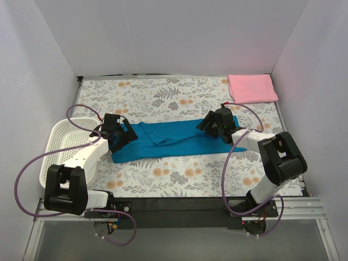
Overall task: Fold and stack the t-shirts
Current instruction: Fold the tshirt
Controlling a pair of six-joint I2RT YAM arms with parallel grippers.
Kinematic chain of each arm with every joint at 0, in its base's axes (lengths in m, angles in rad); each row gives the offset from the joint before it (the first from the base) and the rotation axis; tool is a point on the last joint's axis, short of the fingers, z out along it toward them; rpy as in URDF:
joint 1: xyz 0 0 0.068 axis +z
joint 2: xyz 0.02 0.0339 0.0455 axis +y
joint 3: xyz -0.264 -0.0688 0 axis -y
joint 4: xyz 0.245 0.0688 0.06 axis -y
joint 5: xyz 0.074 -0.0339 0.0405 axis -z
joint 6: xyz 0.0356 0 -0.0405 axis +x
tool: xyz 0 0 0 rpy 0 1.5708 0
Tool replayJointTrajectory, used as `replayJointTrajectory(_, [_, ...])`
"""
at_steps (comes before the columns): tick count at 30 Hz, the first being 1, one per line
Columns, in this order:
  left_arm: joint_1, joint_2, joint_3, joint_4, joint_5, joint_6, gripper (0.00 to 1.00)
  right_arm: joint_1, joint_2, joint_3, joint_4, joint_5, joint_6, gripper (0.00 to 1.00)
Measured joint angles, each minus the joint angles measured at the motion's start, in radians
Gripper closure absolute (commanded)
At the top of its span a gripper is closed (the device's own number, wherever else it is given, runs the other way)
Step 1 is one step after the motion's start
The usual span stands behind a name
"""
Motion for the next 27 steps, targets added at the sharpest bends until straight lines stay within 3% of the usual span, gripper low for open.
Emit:
replayJointTrajectory(8, [0.000, 0.000, -0.002, 0.000, 0.000, 0.000, 0.12, -0.095, 0.025, 0.103, -0.045, -0.047, -0.159, 0.37])
replayJointTrajectory(13, [0.000, 0.001, -0.006, 0.000, 0.000, 0.000, 0.12, -0.158, -0.051, 0.098, -0.123, -0.071, -0.255, 0.37])
replayJointTrajectory(22, [0.000, 0.002, -0.006, 0.000, 0.000, 0.000, 0.12, -0.243, -0.359, -0.100, -0.204, -0.095, -0.333, 0.34])
replayJointTrajectory(27, [0.000, 0.002, -0.006, 0.000, 0.000, 0.000, 0.12, -0.349, -0.425, -0.214, -0.252, -0.074, -0.317, 0.33])
